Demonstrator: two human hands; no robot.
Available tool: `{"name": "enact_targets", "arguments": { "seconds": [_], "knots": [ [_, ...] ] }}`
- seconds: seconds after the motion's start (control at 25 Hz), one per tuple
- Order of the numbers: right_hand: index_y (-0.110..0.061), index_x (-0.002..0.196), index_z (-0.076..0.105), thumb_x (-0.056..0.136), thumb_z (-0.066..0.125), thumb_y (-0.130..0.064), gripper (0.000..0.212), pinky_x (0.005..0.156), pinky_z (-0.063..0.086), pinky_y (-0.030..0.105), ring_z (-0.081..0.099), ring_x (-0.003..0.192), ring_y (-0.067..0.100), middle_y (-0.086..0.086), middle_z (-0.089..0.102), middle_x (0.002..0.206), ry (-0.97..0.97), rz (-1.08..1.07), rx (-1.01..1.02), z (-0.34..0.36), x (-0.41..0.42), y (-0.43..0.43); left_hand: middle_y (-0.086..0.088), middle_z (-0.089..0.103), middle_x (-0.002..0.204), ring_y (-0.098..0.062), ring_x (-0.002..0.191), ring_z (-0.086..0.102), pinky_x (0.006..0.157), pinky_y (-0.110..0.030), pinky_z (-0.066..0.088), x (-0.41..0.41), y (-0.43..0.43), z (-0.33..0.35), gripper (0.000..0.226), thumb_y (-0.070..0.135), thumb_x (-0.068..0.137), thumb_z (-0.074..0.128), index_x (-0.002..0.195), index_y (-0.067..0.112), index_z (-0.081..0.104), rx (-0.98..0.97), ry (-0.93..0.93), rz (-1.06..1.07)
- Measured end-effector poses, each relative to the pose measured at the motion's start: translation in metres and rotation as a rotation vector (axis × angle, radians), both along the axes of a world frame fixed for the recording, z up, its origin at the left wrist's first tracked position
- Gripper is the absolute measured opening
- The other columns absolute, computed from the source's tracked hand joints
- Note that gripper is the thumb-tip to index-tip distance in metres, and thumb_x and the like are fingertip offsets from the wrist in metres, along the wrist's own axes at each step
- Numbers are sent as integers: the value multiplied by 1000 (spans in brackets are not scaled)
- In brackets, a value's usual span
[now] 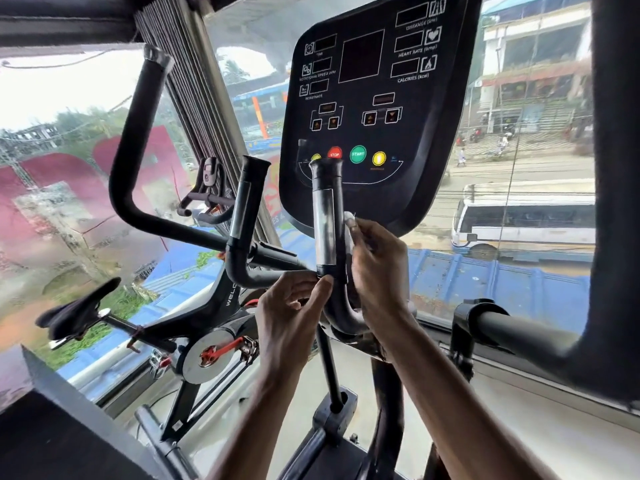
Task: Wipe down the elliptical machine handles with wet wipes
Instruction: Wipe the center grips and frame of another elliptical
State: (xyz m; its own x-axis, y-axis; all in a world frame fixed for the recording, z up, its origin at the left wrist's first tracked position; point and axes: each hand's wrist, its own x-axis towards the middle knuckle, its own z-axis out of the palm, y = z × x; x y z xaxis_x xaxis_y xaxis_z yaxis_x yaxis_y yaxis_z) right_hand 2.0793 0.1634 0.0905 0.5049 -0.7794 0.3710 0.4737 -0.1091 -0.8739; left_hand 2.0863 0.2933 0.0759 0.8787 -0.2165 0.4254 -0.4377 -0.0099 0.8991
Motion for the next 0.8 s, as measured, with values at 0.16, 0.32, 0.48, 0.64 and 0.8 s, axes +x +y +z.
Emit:
{"name": "enact_targets", "arguments": {
  "seconds": [0.16,0.32,0.48,0.64,0.8],
  "knots": [
    [-12,107,79,97,72,-16,13,82,57,22,73,87,-1,-15,78,90,-140,-133,-20,22,17,0,1,78,82,-18,82,75,79,-36,59,2,-1,0,19,34,79,78,87,16,77,5,15,-5],
    [-13,110,81,97,73,-19,16,88,60,34,75,91,6,-3,81,98,-159,-43,37,43,31,-15,4,78,82,-13,83,75,79,-31,58,3,1,-2,10,25,87,82,88,17,77,21,16,-31],
    [-19,119,76,96,74,-16,23,92,58,27,73,101,2,-11,78,107,-195,-189,-160,46,30,-11,4,77,80,-8,77,73,72,-18,52,2,-1,-1,7,16,88,81,86,14,75,-28,10,-33],
    [-16,119,76,96,74,-17,23,79,55,20,74,89,1,-22,76,87,-121,-162,-199,38,27,-22,4,77,80,-10,78,73,72,-22,53,4,0,-4,12,24,89,80,86,14,74,-30,28,-61],
    [-10,113,79,93,77,-12,20,82,52,13,71,91,-4,-8,76,102,-43,-264,-395,5,-10,-1,2,78,83,-9,80,71,73,-24,50,11,8,-9,9,22,91,72,90,15,77,-55,95,-124]
  ]
}}
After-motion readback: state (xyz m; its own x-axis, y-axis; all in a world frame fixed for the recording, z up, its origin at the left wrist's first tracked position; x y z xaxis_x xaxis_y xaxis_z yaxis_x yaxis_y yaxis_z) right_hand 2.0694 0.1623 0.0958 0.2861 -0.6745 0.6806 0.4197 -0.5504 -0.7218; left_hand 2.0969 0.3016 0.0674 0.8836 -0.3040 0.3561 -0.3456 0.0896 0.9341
